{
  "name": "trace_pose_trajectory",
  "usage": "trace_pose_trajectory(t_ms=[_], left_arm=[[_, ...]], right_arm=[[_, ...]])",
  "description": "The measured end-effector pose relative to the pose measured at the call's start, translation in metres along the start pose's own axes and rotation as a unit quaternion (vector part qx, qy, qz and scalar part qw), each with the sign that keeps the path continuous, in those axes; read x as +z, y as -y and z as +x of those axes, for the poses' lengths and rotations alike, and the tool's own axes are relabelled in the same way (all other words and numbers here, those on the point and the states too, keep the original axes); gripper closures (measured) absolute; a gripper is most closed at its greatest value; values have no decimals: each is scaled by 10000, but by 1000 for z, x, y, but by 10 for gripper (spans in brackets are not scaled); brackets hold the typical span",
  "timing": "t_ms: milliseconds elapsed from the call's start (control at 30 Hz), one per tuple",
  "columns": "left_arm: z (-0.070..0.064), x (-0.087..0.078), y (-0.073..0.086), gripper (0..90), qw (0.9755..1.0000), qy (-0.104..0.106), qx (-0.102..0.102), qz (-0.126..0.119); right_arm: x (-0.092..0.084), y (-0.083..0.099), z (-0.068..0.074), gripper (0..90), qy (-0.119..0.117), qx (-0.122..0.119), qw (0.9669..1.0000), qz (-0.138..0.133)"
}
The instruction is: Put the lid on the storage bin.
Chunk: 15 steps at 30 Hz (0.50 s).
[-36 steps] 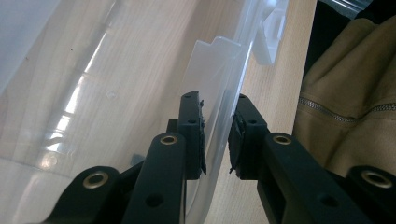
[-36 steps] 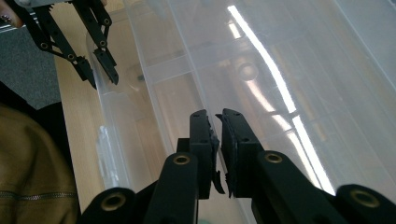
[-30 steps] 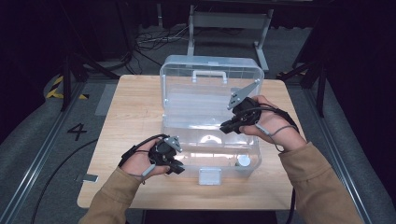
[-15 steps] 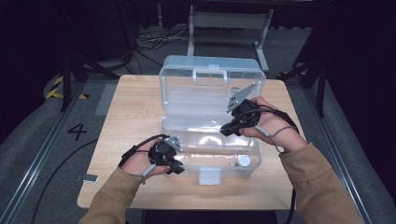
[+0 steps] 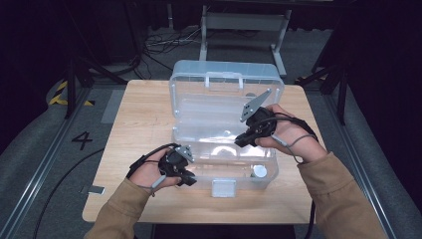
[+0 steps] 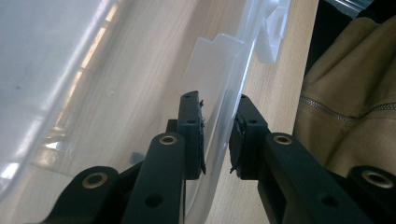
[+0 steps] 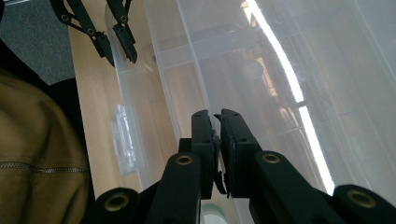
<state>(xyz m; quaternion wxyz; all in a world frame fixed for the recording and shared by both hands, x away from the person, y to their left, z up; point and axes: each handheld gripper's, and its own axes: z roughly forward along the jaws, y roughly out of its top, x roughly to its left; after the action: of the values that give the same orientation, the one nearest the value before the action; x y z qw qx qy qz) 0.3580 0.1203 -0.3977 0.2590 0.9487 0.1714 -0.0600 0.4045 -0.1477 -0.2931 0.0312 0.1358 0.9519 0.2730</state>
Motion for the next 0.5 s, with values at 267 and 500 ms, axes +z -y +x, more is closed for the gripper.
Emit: trace_pose_trajectory(t_ms=[267, 500], left_arm=[[0, 0, 0, 765, 10000, 21, -35, -4], [1, 0, 0, 764, 10000, 48, -33, 8]], right_arm=[[1, 0, 1, 849, -11, -41, 10000, 60], [1, 0, 2, 850, 2, -57, 10000, 69]])
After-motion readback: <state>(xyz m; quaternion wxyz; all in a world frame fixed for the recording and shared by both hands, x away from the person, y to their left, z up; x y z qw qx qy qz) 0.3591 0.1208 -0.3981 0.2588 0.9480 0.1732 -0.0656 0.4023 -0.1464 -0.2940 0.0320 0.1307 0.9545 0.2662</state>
